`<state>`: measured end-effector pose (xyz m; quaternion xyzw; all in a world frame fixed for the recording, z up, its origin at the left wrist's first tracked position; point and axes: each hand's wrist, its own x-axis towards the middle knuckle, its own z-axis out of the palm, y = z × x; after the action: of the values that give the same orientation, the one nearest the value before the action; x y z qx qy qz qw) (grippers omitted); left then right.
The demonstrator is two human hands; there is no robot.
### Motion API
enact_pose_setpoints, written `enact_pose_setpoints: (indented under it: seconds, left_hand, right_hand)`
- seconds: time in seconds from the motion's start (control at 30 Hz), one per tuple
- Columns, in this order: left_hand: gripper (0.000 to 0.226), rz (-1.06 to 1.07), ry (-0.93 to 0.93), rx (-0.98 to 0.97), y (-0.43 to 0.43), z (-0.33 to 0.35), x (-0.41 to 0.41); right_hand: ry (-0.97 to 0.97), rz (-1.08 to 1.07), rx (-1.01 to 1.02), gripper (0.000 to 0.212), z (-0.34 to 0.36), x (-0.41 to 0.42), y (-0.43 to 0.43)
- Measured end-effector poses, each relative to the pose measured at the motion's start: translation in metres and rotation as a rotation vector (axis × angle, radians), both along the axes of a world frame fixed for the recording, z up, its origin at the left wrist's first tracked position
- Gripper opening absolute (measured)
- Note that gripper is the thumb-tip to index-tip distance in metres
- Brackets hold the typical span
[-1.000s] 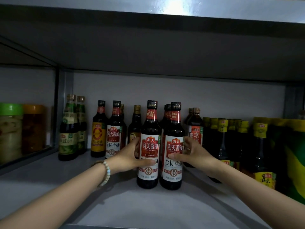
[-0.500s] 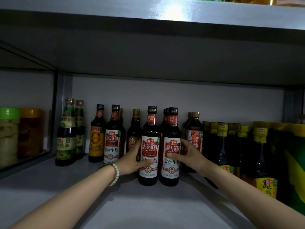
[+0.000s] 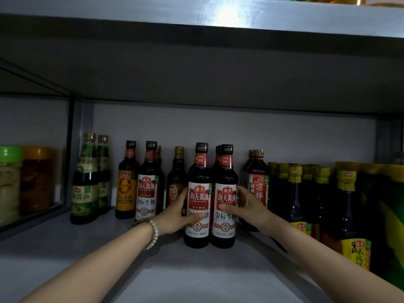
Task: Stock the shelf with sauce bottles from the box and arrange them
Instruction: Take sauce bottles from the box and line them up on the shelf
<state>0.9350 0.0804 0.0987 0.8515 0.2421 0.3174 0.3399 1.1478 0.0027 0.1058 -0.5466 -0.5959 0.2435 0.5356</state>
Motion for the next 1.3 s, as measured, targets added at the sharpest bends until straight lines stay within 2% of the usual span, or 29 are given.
enact_pose_setpoints:
  seconds: [0.33,0.5,0.63,0.67,0.8,0.83,1.17,1.3]
  left_hand:
    - [0.089,-0.004,0.001,-0.013,0.0044,-0.0015,0.0020]
    - [0.089,0.010,-0.011,-0.029,0.0067,-0.0027,0.0020]
    - [0.088,0.012,-0.015,-0.044,0.0082,-0.0028,0.0003]
    - [0.088,0.012,-0.016,-0.046,0.0080,-0.0027,0.0002]
    - [0.087,0.019,-0.022,-0.043,0.0087,-0.0039,0.0000]
    - [0.087,0.022,-0.024,-0.039,0.0087,-0.0041,0.0002]
    - [0.087,0.031,-0.027,-0.040,0.0068,-0.0037,0.0023]
    - [0.090,0.066,-0.014,-0.029,0.0049,-0.0052,0.0014]
  right_hand:
    - [0.040,0.026,0.009,0.070,-0.0014,0.0013,0.0023]
    - [0.018,0.002,0.004,0.079,-0.0021,0.0042,0.0049]
    - [0.008,0.002,0.003,0.107,-0.0015,0.0033,0.0031]
    - [0.004,0.002,0.003,0.108,-0.0012,0.0034,0.0029]
    - [-0.003,0.009,-0.007,0.076,-0.0014,0.0033,0.0038]
    - [-0.007,0.009,-0.008,0.074,-0.0017,0.0034,0.0039]
    - [-0.016,-0.011,-0.011,0.102,-0.0016,0.0018,0.0018]
    - [-0.027,-0.039,-0.025,0.088,-0.0024,0.0003,0.0012]
